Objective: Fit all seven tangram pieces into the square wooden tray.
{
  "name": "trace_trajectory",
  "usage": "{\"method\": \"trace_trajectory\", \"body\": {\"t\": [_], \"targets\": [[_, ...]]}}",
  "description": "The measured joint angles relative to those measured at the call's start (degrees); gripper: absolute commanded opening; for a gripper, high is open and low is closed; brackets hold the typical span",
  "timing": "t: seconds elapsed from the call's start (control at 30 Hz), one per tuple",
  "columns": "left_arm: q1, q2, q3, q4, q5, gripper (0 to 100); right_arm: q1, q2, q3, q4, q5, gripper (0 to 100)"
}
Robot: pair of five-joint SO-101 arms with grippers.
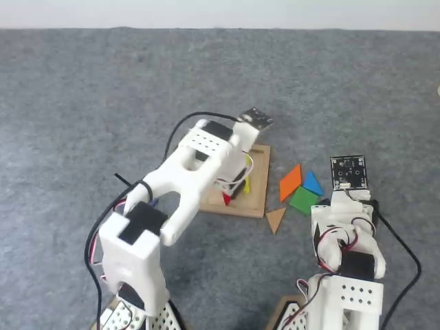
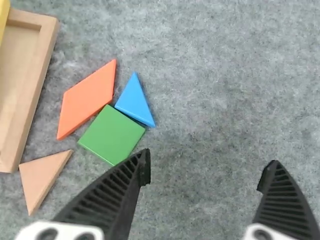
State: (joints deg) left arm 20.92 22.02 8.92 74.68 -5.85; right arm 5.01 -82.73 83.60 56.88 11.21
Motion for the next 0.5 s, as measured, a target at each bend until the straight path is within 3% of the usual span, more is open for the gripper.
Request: {"method": "trace_trajectory", "body": {"t": [0.5], "targets": [[-4.75,2.64,-4.31,2.20,-2.02,16,0.00,0.00,0.00,0.00,0.00,35.1]]}}
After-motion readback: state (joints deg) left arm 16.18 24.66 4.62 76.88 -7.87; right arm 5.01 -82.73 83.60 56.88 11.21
